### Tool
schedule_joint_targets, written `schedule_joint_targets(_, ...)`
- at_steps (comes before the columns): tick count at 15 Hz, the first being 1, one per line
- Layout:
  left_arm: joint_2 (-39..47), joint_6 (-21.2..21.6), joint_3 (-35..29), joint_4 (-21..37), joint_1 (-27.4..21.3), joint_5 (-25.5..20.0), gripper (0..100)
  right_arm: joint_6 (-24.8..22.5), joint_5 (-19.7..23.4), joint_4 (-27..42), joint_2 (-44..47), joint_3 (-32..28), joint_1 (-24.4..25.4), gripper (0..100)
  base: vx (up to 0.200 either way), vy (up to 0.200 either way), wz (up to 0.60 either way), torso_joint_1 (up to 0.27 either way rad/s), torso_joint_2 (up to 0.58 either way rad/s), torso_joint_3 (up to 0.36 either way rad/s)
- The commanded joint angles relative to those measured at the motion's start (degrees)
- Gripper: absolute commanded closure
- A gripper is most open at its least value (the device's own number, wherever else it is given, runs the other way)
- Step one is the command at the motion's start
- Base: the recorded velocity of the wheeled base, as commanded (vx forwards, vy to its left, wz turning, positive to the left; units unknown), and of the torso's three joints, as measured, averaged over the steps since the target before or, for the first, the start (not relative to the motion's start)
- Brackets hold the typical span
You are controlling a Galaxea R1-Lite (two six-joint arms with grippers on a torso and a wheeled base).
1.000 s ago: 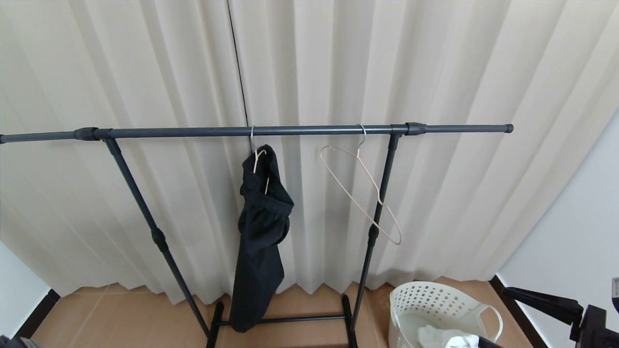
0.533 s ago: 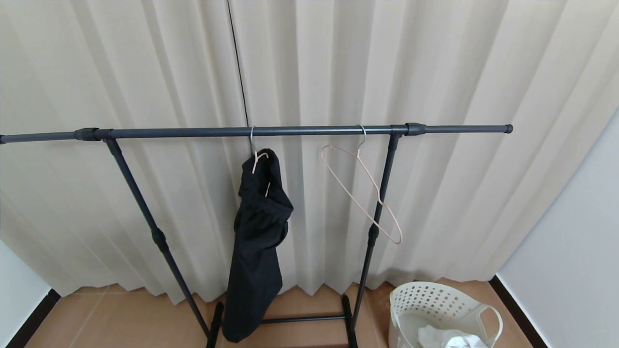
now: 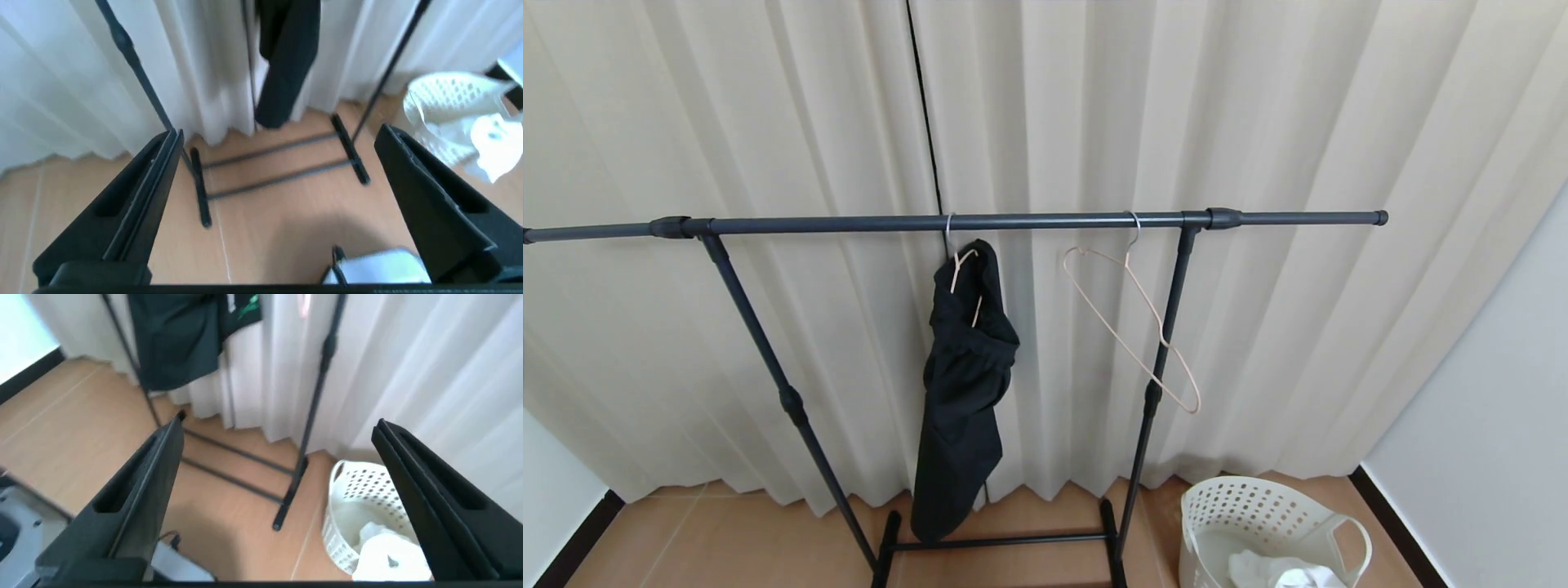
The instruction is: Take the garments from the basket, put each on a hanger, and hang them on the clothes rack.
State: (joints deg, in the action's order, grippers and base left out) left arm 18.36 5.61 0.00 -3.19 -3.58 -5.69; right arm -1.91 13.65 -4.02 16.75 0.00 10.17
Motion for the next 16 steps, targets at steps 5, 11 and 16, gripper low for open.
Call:
schedule_joint_targets(5, -18.36, -0.69, 0.00, 0.65, 3.67, -0.28, 0, -1.34, 0.15, 0.07, -11.30, 0.00, -5.16, 0, 0.000, 0.000, 0.00, 0.000, 0.00, 0.000)
schedule_joint_targets(11, -18.27, -4.11, 0.00, 0.65, 3.67, 0.24, 0, -5.29, -5.39, 0.16, -16.75, 0.00, -10.61, 0, 0.000, 0.000, 0.00, 0.000, 0.00, 0.000)
schedule_joint_targets(16, -18.27, -4.03, 0.00, 0.65, 3.67, -0.02, 0, 1.30, -7.15, 0.86, -16.75, 0.00, -10.61, 0, 0.000, 0.000, 0.00, 0.000, 0.00, 0.000)
